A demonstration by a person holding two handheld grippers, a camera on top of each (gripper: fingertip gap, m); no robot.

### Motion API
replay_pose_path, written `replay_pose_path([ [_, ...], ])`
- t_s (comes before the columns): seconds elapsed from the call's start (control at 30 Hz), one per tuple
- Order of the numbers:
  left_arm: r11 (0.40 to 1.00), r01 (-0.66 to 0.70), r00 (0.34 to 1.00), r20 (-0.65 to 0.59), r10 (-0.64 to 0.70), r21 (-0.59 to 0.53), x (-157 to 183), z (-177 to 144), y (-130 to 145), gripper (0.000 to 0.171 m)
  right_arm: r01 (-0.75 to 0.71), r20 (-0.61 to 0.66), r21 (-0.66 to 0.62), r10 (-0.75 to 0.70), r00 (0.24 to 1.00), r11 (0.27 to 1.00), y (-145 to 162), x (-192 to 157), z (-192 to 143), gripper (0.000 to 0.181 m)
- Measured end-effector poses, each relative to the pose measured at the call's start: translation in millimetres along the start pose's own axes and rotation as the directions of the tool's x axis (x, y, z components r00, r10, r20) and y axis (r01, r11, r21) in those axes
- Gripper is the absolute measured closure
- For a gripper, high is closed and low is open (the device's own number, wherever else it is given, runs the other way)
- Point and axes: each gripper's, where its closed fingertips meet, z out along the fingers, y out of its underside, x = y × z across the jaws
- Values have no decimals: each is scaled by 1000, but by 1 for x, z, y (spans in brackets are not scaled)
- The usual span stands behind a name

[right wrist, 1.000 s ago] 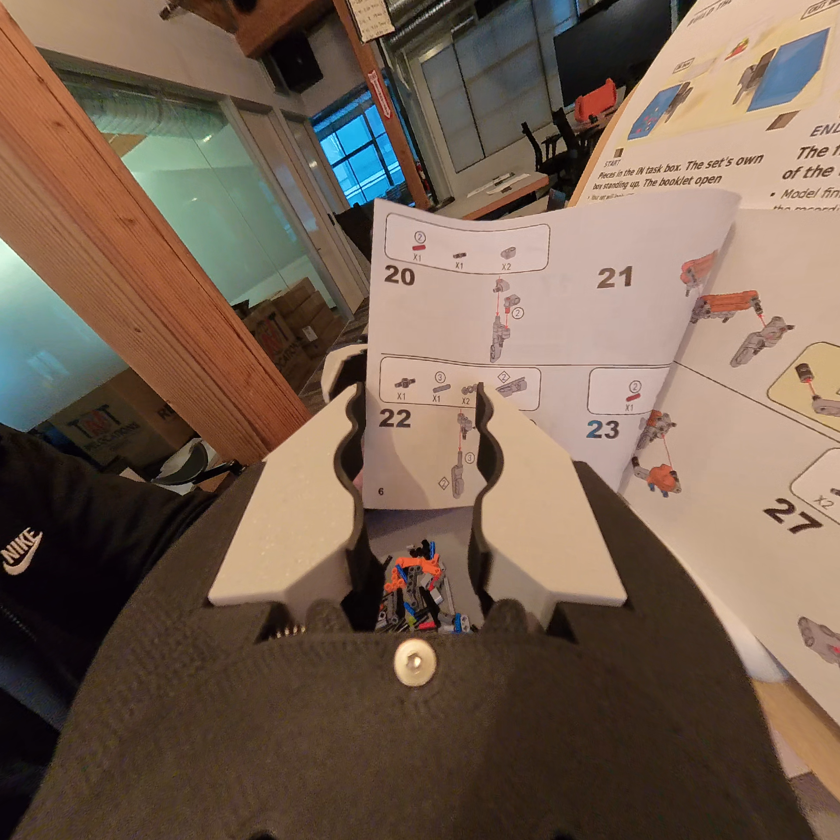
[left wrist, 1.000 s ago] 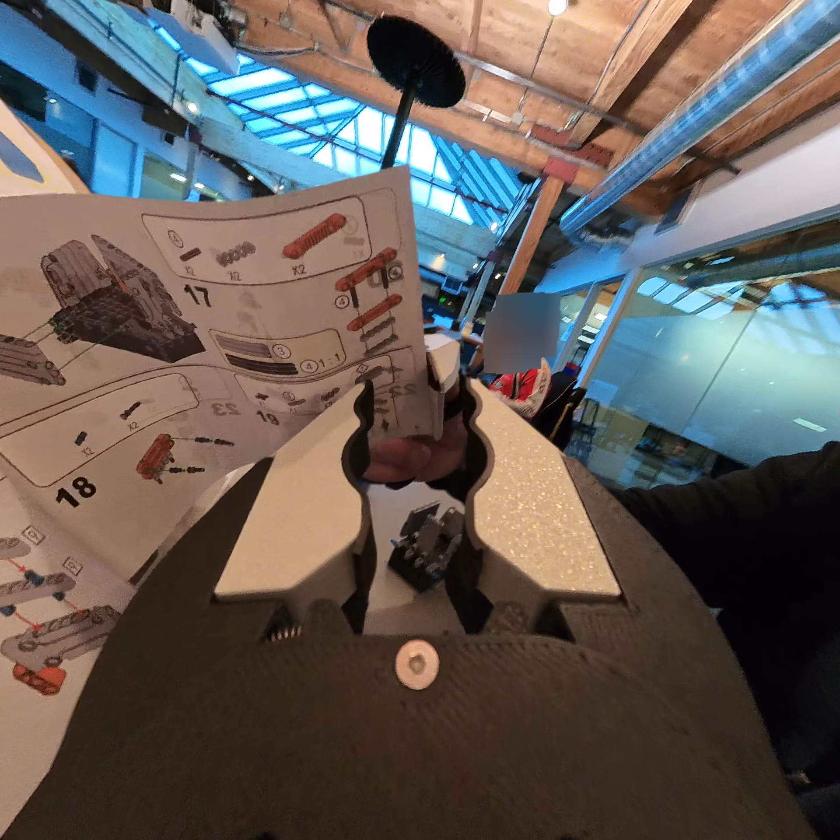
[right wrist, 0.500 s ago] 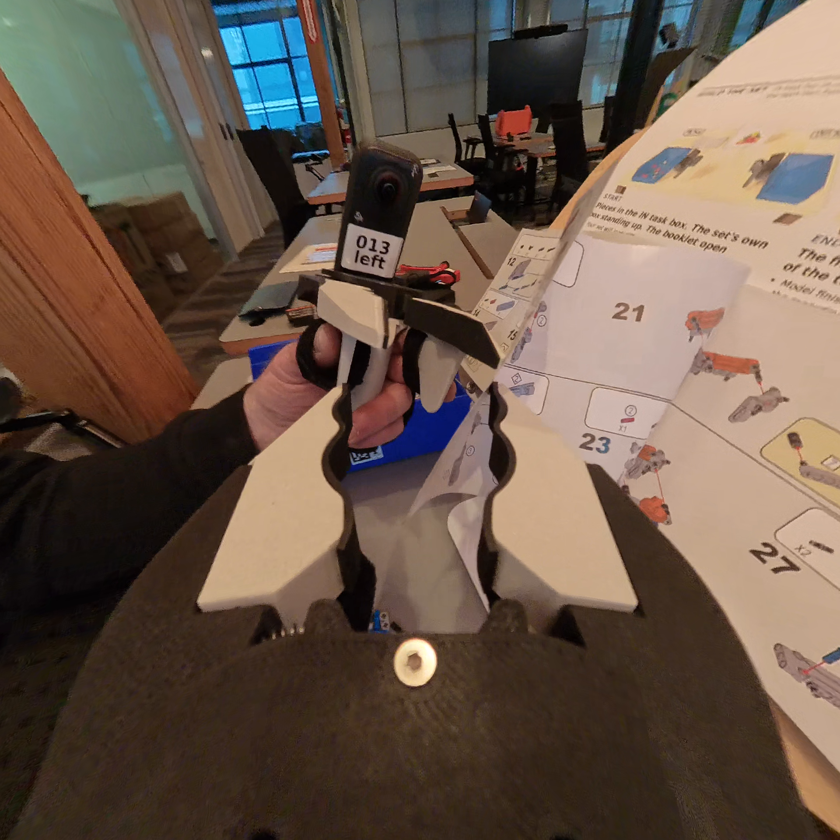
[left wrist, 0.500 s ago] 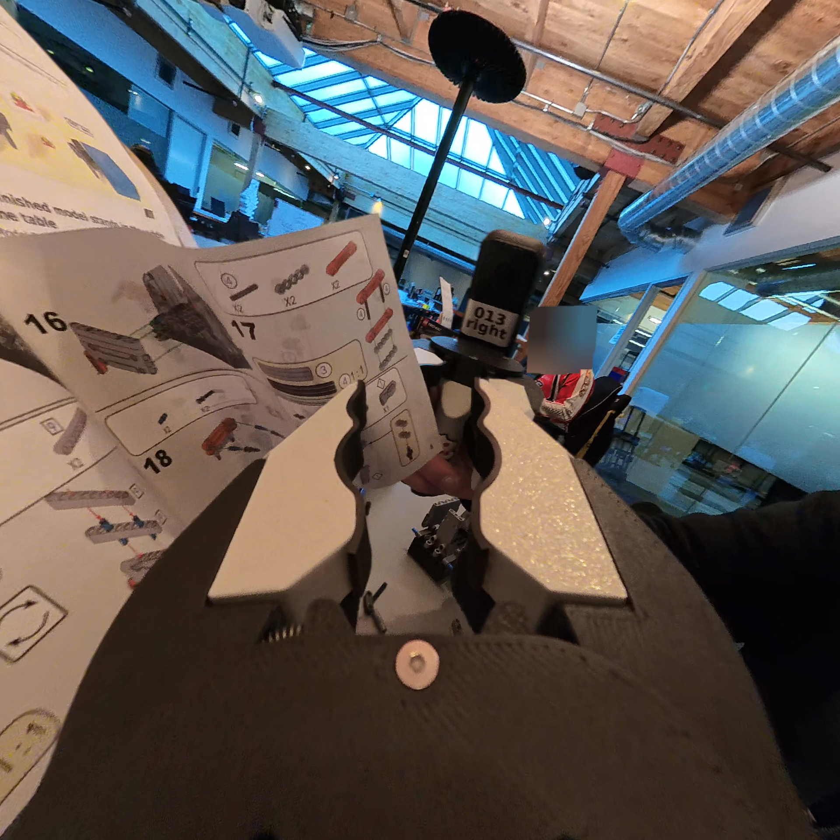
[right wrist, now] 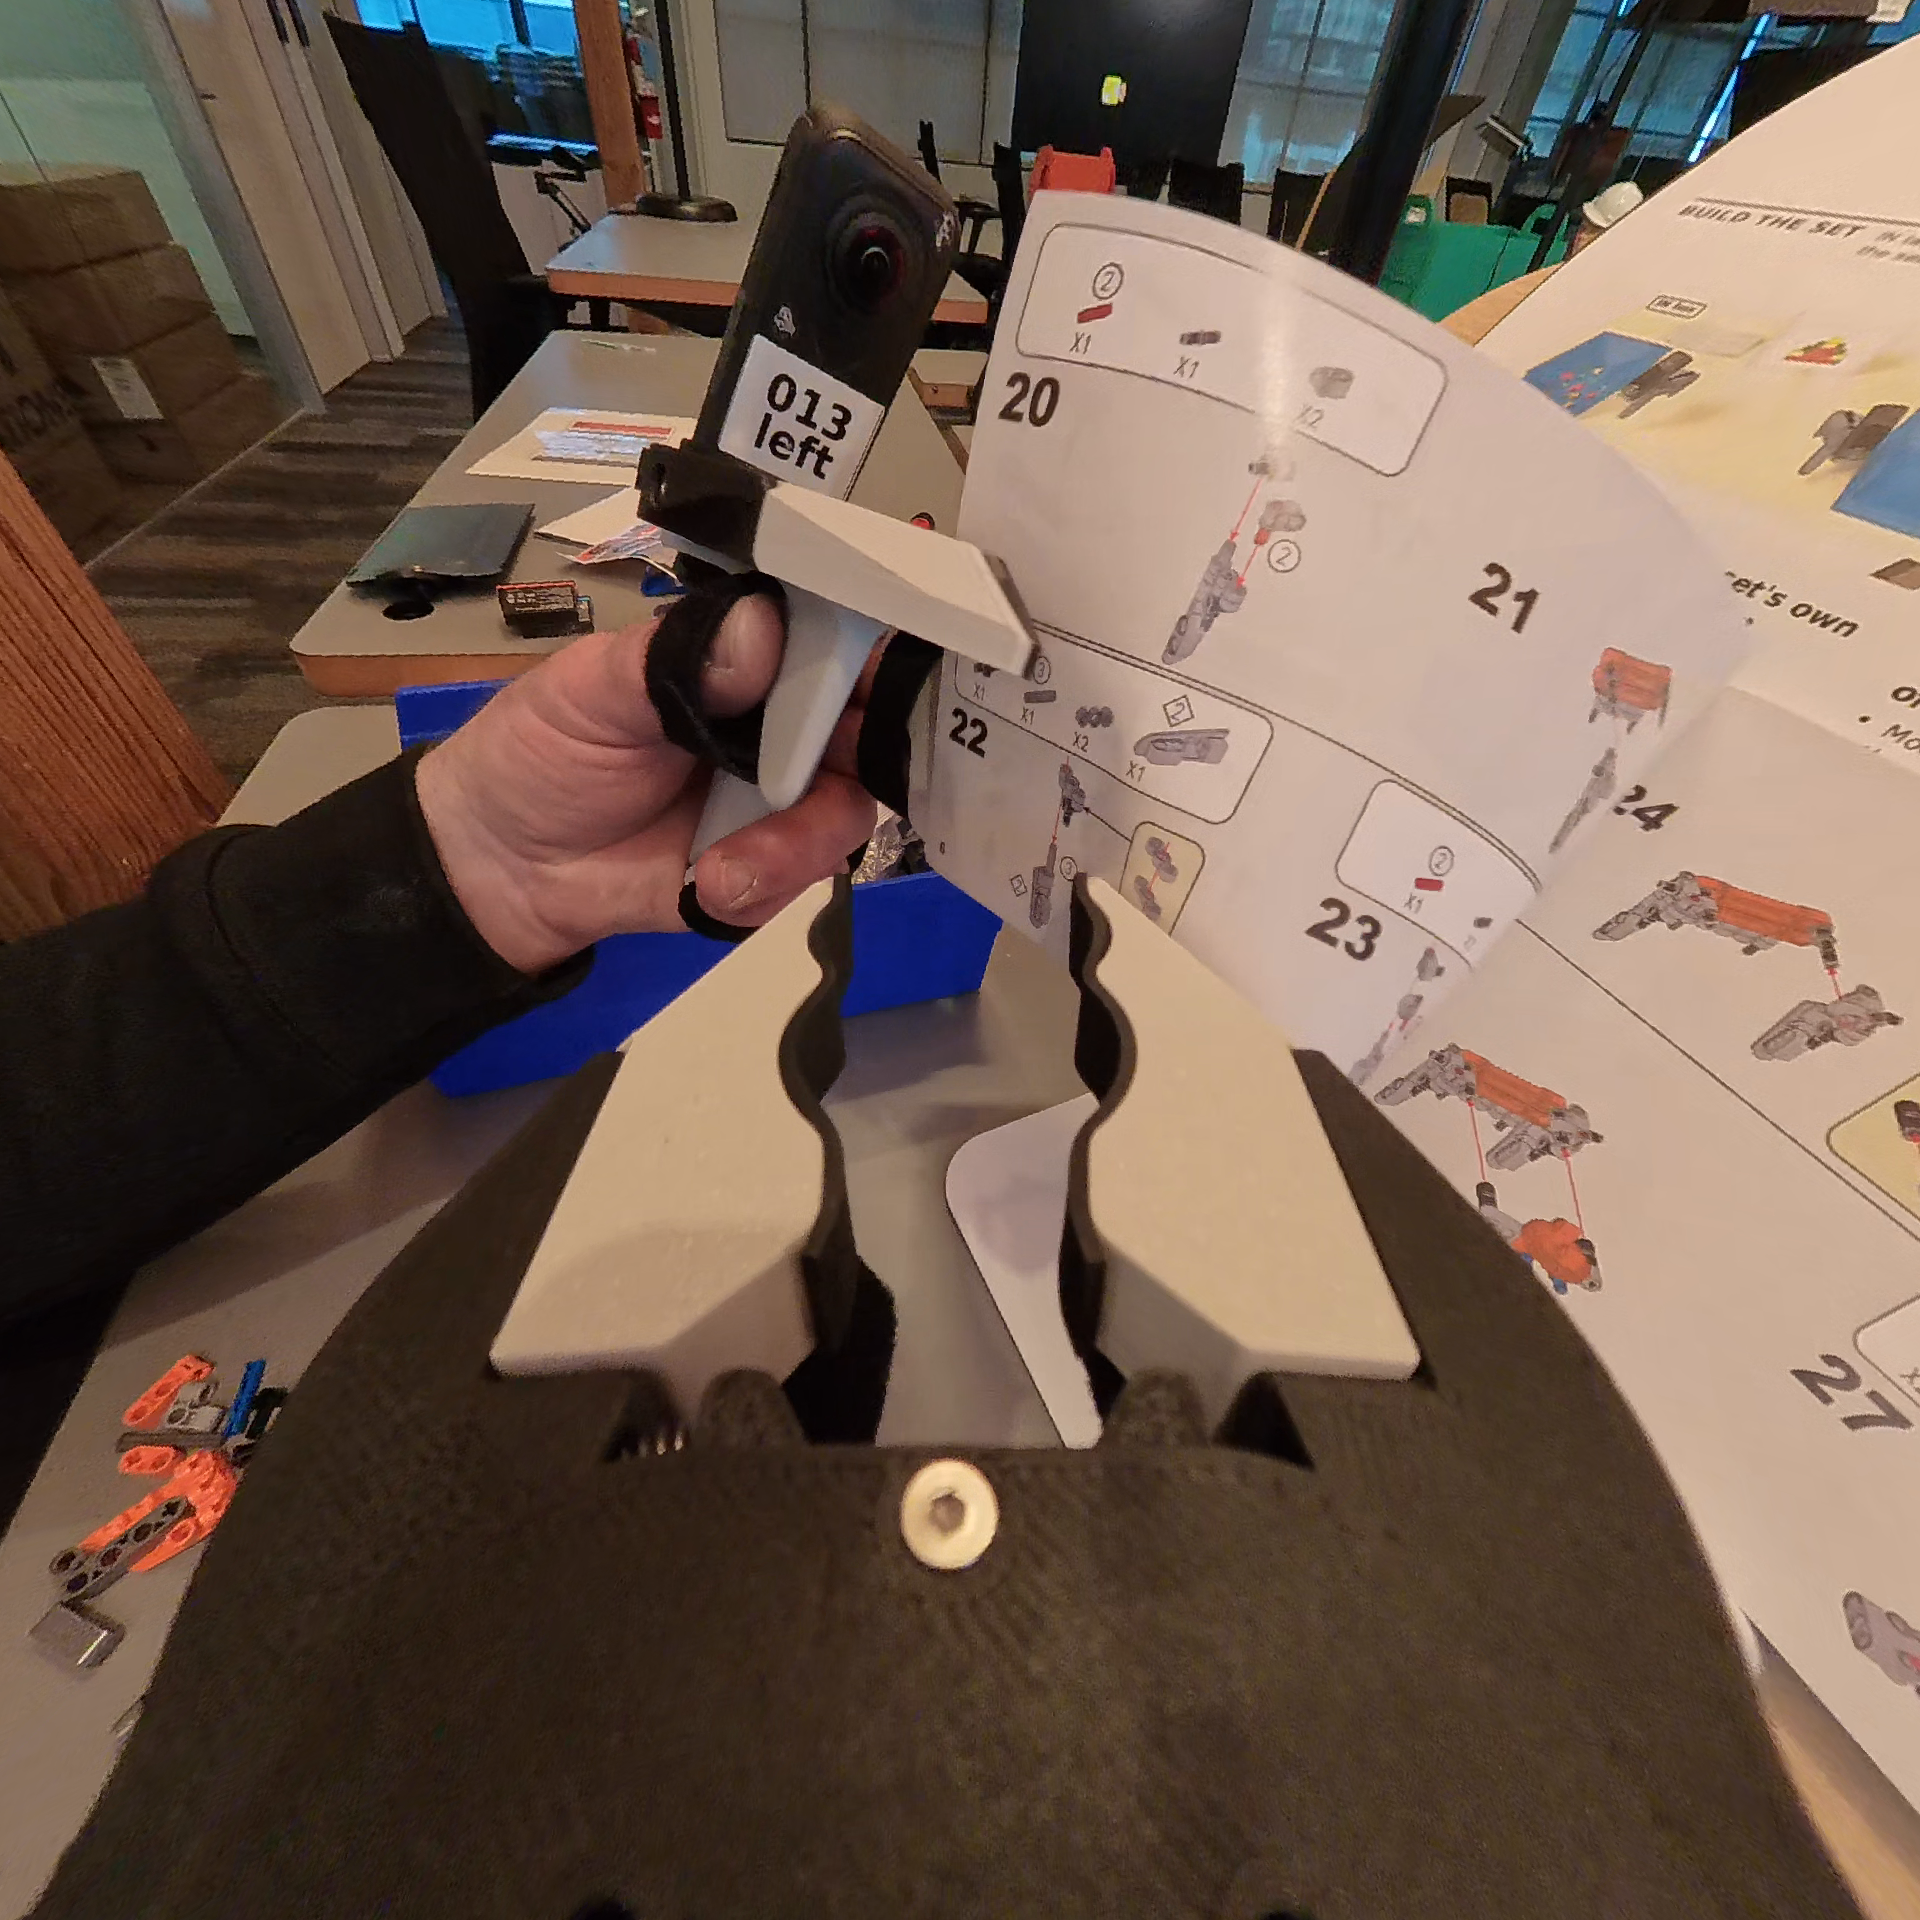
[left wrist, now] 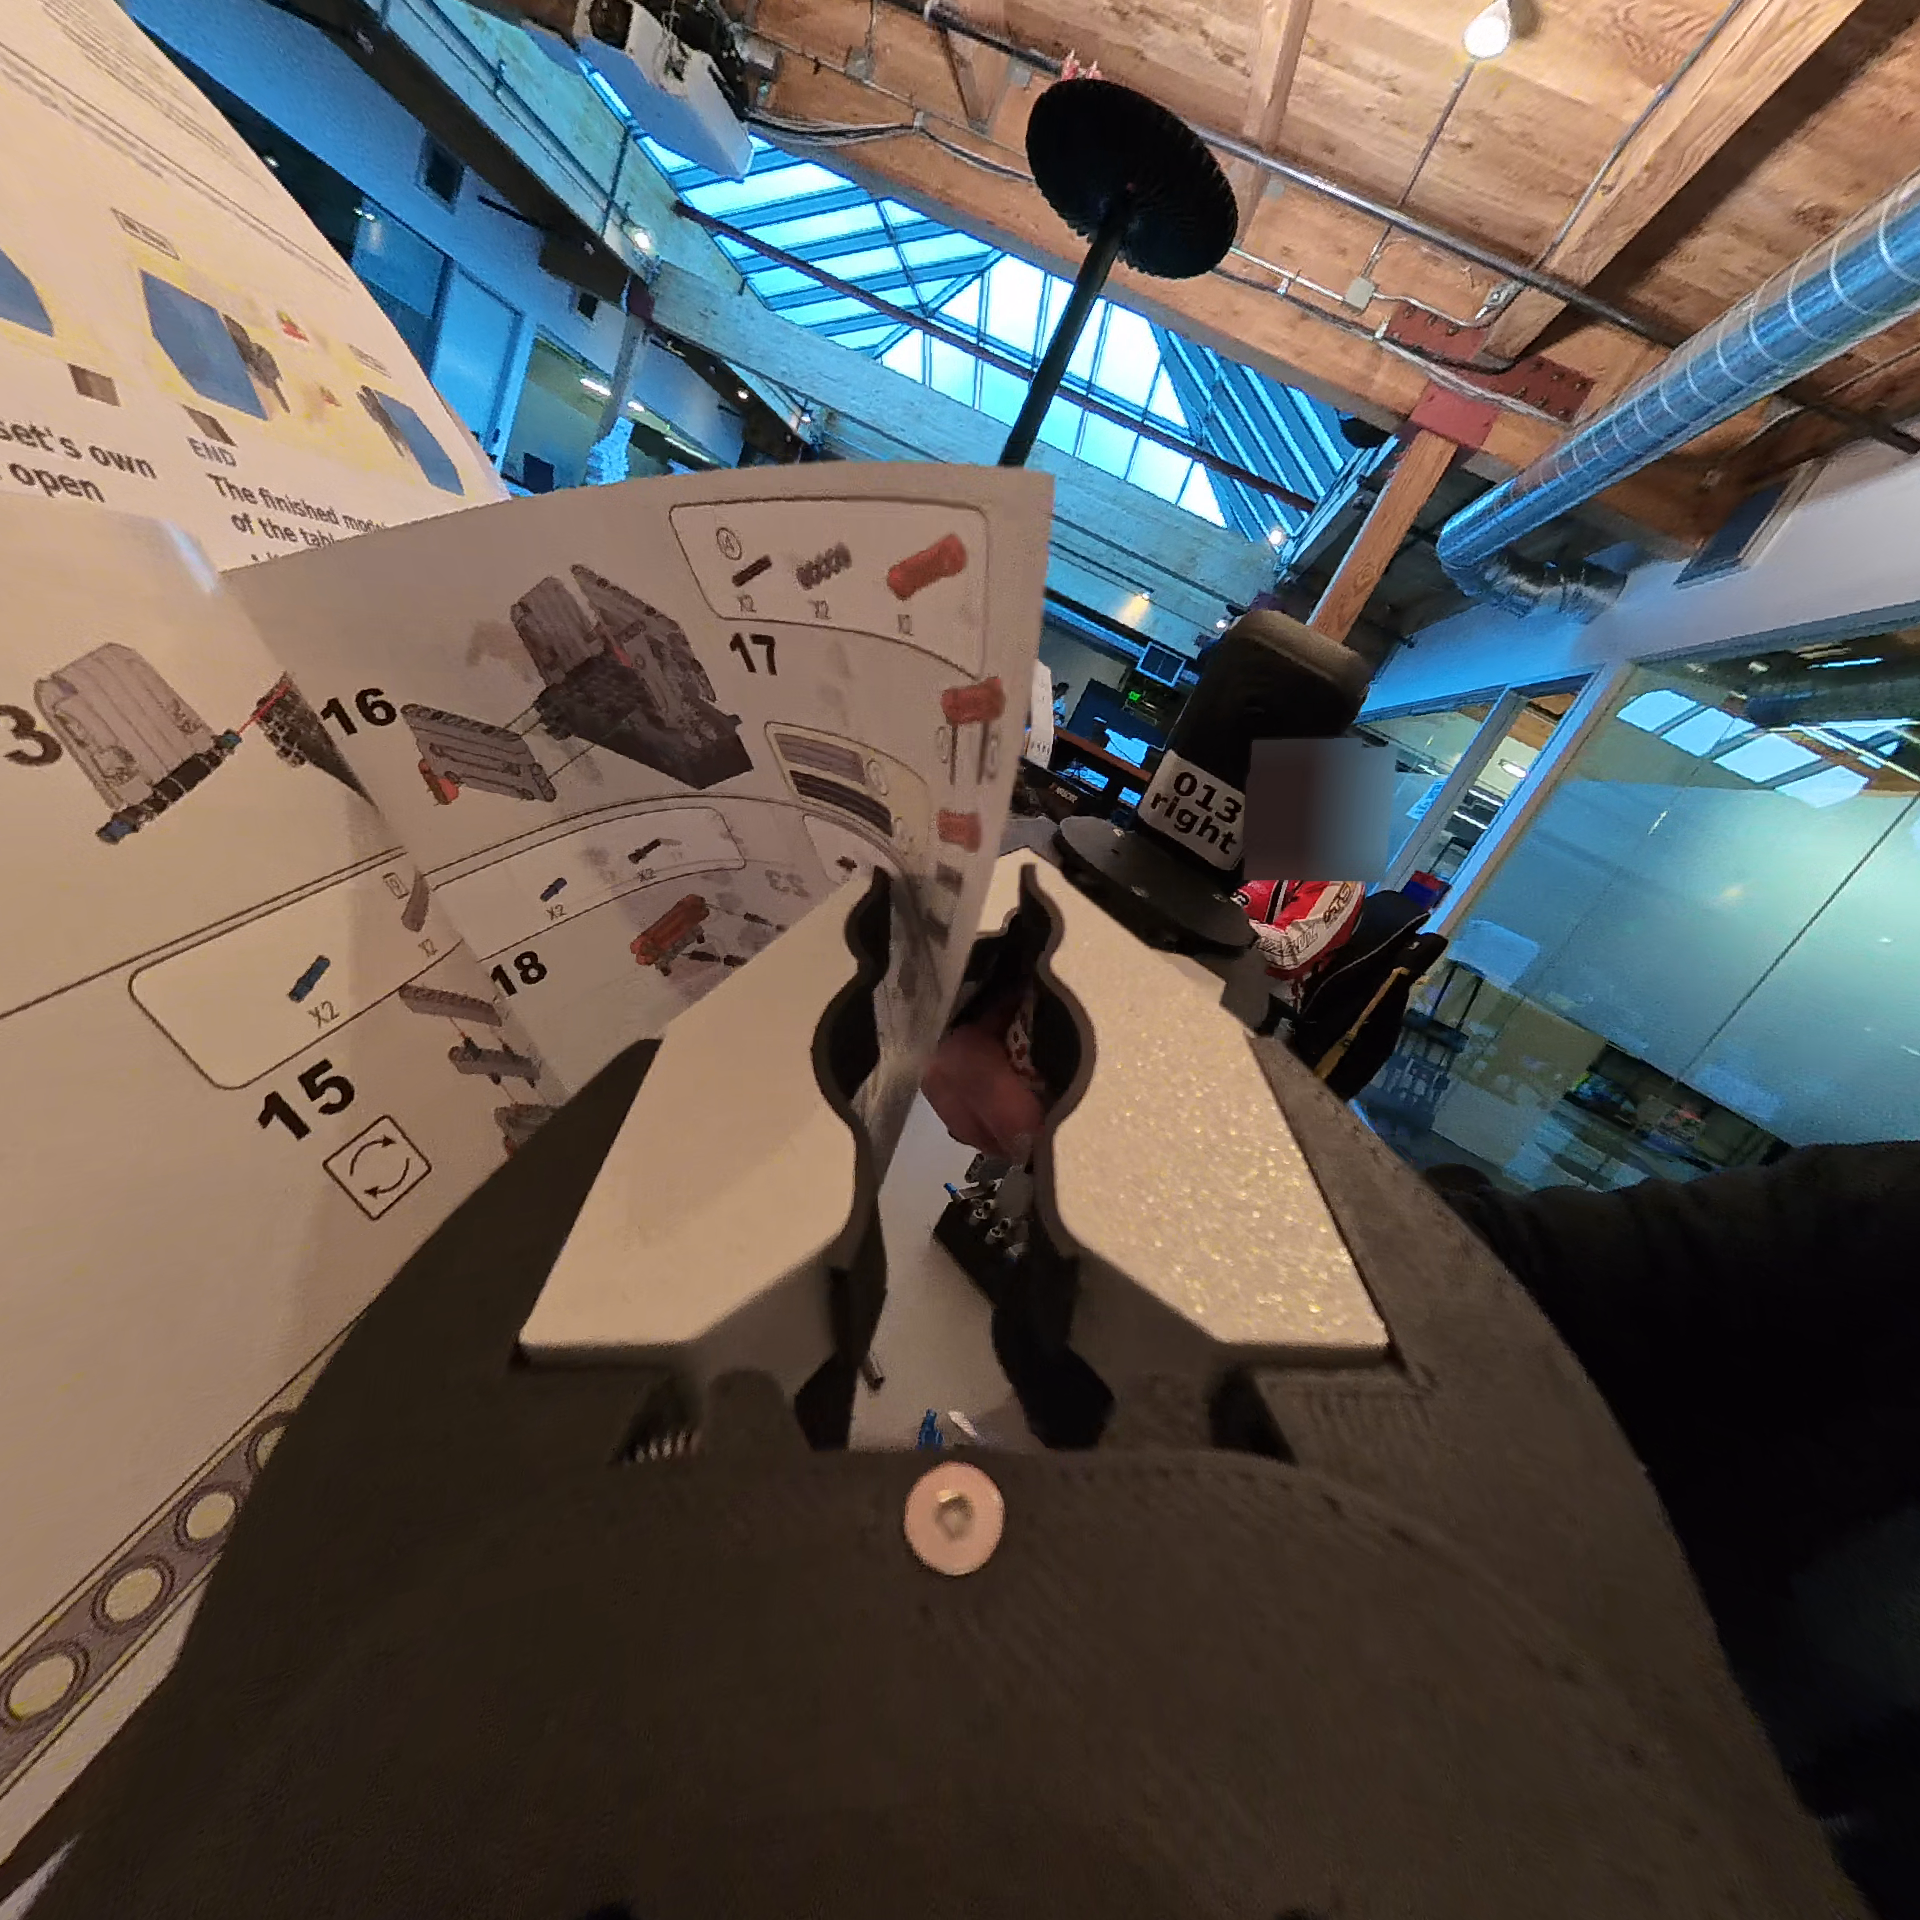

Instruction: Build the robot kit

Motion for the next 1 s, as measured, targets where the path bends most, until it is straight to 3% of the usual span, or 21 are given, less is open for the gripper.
replay_pose_path([
  [0.13, 1000, -15, 994, 107, 16, -11, -9, -9, -4, 171, 14, -14, 6, -14, 1000, 1000, -3, 1, -7, 138],
  [0.3, 998, -44, 950, 306, 56, -45, -20, -33, -15, 171, 31, -62, -17, -32, 998, 999, -3, 10, -15, 137],
  [0.43, 992, -77, 868, 484, 115, -98, -33, -67, -23, 171, 20, -62, -33, -22, 998, 999, 3, 16, -19, 137],
  [0.6, 984, -83, 715, 678, 170, -159, -66, -117, -20, 171, 13, -89, -85, -21, 996, 996, 17, 24, -18, 137],
  [0.83, 979, -65, 684, 706, 184, -192, -77, -124, -13, 171, 72, -114, -208, -98, 989, 975, 37, 24, -9, 135],
  [1.0, 980, -64, 707, 685, 176, -186, -75, -119, -12, 171, 88, -118, -220, -116, 986, 971, 37, 22, -14, 137],
])
